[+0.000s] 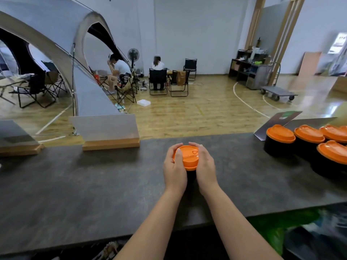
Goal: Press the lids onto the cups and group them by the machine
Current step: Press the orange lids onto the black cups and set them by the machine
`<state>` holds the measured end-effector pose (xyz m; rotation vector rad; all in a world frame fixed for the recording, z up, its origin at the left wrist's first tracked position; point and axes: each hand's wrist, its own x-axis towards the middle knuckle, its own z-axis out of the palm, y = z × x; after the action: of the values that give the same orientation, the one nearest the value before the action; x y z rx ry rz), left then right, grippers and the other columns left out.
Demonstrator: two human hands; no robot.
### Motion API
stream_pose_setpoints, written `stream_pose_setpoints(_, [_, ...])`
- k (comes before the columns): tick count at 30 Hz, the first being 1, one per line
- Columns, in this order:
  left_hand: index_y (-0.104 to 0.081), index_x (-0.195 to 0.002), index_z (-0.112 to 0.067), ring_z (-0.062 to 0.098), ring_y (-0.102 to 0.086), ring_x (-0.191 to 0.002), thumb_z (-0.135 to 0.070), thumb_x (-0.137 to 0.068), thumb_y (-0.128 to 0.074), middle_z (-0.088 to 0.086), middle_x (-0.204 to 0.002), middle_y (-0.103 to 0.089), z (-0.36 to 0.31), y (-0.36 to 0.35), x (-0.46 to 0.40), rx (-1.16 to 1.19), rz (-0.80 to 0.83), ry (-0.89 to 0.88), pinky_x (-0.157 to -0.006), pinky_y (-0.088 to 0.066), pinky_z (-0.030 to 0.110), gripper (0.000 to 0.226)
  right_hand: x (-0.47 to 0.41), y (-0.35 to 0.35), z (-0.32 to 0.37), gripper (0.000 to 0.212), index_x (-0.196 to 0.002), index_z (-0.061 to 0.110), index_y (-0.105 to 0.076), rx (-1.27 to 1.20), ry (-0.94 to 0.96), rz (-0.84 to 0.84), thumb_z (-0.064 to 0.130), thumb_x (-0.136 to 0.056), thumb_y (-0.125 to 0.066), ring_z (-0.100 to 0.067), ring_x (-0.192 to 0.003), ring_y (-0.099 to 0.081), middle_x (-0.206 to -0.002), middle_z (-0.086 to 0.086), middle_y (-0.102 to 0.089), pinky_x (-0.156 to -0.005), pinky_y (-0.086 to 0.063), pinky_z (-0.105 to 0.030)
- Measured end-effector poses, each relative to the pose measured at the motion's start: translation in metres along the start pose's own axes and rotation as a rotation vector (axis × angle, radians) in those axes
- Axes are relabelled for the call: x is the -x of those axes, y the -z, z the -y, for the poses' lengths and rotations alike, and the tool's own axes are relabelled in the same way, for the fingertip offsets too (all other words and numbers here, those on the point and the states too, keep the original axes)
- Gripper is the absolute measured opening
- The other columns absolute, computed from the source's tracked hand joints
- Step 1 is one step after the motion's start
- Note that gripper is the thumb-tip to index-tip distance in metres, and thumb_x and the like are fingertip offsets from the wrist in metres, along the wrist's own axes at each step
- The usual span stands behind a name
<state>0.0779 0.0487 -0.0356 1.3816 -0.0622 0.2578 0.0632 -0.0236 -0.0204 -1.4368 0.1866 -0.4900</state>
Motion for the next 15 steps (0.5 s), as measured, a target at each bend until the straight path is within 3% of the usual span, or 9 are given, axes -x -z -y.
stream_pose_setpoints(7, [-0.067, -0.103, -0.024, 0.016, -0.065, -0.093, -0.034, -0.088, -0.040, 0.000, -0.103, -0.069, 0.013, -0.035, 0.000, -0.023, -0.064, 0.005, -0.078, -0.054, 0.031, 0.033, -0.026, 0.029, -0.005, 0.031, -0.101, 0.010, -0.068, -0.041, -0.023, 0.073, 0.009, -0.102, -0.038, 0.002, -0.079, -0.063, -0.095, 0.001, -0.068, -0.068, -0.050, -0.013])
stream_pose_setpoints(11, [-0.067, -0.108, -0.023, 0.012, -0.066, -0.094, -0.034, -0.089, -0.041, -0.001, -0.105, -0.069, 0.017, -0.033, 0.001, -0.039, -0.062, -0.020, -0.074, -0.053, 0.022, 0.034, -0.039, 0.037, -0.011, 0.029, -0.106, 0.008, -0.065, -0.147, -0.137, 0.227, 0.009, -0.099, -0.037, -0.018, -0.087, -0.064, -0.100, -0.010, -0.068, -0.076, -0.053, -0.029])
stream_pose_setpoints(15, [-0.068, -0.106, -0.022, 0.012, -0.066, -0.093, -0.031, -0.090, -0.042, -0.001, -0.104, -0.069, 0.019, -0.034, -0.001, -0.021, -0.089, -0.030, -0.073, -0.053, 0.021, 0.032, -0.045, 0.038, -0.012, 0.028, -0.105, 0.006, -0.061, -0.133, -0.113, 0.296, 0.006, -0.100, -0.034, -0.010, -0.080, -0.063, -0.094, -0.006, -0.066, -0.068, -0.053, -0.020])
